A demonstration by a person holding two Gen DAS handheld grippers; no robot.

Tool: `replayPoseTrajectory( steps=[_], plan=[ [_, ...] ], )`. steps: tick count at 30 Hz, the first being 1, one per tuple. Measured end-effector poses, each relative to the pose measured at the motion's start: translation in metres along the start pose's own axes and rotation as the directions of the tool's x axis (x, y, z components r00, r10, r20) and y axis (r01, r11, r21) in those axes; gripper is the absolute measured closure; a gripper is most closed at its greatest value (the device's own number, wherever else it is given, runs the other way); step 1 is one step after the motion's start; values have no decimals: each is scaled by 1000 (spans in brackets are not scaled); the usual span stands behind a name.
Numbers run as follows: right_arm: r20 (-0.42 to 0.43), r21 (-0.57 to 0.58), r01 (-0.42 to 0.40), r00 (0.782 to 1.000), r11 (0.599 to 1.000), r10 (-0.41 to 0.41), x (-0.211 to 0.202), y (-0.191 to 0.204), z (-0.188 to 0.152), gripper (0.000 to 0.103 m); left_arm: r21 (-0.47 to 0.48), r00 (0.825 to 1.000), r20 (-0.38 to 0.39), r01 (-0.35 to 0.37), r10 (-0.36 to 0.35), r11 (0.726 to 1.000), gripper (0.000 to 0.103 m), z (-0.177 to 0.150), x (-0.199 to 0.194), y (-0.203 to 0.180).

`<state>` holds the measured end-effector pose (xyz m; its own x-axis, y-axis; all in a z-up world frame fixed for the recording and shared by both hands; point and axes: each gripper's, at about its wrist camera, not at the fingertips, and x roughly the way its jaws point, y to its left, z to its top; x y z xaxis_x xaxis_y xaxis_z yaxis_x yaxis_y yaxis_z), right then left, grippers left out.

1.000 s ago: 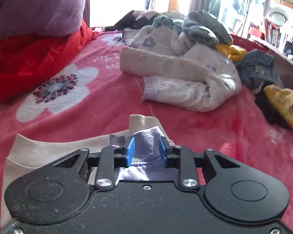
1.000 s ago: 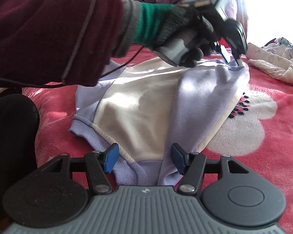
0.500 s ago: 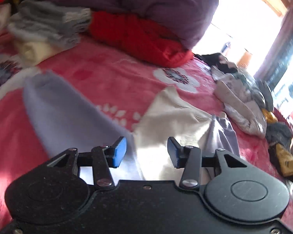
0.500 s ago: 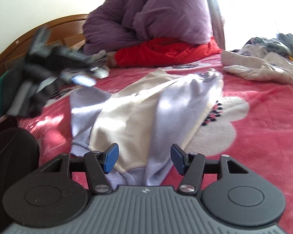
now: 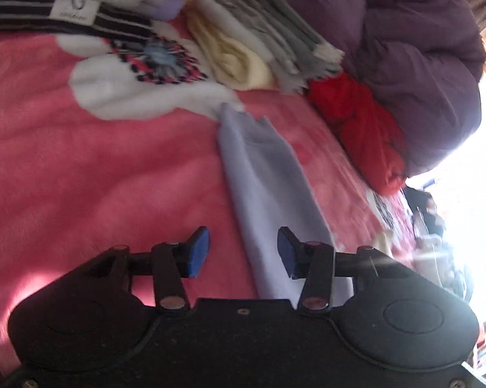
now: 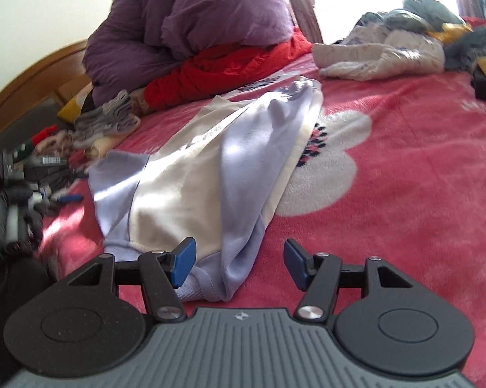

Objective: Fold clothes
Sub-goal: 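Move the left tool to the other lavender sleeve cuff and close on it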

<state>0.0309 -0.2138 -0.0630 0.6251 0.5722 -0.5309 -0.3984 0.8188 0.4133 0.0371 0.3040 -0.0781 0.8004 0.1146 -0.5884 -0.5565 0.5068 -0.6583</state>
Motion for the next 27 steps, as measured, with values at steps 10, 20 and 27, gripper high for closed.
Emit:
replayPoseTrajectory(
  steps=[10, 20, 27],
  plan=[
    [31, 218, 7, 999, 976, -14, 8, -37, 0, 42, -117, 993, 27, 117, -114, 986, 69, 43, 36, 26],
    [25, 210, 12, 1000, 978, -17, 19, -40, -1, 41, -100, 981, 23, 193, -191, 976, 69, 78, 76, 27],
    [30, 207, 8, 999, 978, -15, 25, -42, 0, 39, -79, 978, 17, 209, -208, 975, 94, 82, 83, 26]
  ],
)
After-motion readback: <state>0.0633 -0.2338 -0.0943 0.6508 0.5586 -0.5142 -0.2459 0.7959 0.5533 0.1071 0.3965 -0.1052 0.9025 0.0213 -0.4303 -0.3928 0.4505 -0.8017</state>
